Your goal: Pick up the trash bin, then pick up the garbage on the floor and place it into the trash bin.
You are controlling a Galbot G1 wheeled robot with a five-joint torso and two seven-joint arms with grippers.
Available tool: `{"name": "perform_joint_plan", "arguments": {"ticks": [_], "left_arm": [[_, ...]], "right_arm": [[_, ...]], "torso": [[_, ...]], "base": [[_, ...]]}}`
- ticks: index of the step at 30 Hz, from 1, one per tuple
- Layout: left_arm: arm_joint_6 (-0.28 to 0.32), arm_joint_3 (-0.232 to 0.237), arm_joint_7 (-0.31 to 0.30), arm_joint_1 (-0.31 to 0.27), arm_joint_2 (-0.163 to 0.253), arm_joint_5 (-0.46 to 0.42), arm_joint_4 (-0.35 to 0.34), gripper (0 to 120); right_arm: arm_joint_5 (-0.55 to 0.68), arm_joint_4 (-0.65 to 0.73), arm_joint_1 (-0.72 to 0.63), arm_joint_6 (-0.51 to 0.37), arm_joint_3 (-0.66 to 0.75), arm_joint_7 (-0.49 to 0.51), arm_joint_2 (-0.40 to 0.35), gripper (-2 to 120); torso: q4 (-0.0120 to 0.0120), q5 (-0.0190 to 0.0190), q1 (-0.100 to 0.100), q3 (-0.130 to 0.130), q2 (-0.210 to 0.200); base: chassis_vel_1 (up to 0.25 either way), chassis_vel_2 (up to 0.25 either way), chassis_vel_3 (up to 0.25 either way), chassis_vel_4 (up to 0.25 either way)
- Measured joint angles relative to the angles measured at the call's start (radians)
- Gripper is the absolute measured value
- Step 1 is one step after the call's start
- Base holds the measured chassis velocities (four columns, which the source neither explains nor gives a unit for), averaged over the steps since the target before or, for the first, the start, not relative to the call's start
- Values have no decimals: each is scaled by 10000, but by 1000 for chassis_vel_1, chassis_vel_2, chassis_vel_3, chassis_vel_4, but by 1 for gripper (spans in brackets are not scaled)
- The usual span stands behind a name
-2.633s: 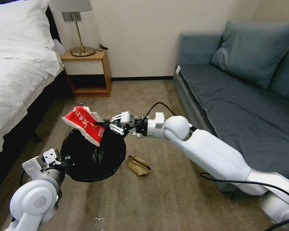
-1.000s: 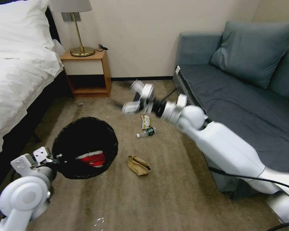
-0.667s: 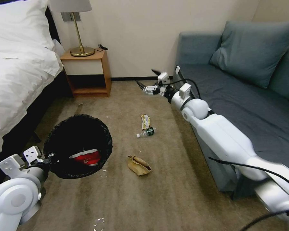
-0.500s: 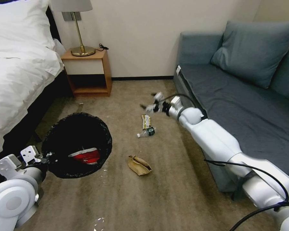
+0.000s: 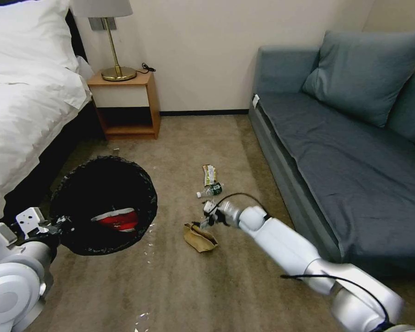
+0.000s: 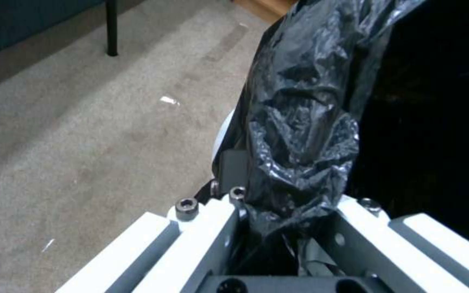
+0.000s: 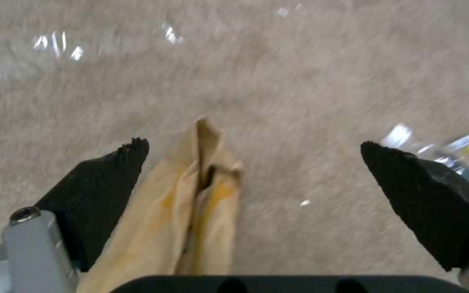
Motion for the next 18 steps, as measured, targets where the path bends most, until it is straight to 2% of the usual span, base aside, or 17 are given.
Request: {"name": "perform_joint_plan", "arguments": {"ticks": [7,18], "left_arm": [[7,-100,52,-4,-68,-65,-74,1],[6,298,54,-200,-128,64,41,1]], "right_arm": [[-124,-487,-16,-285,-205,177,394,100],[-352,-1158,-361,-362,-411,250,530,100]], "torso": [[-1,-1,0,1,0],[-3,1,0,0,0]], "base": [[0,0,0,0],[0,0,0,0]]}}
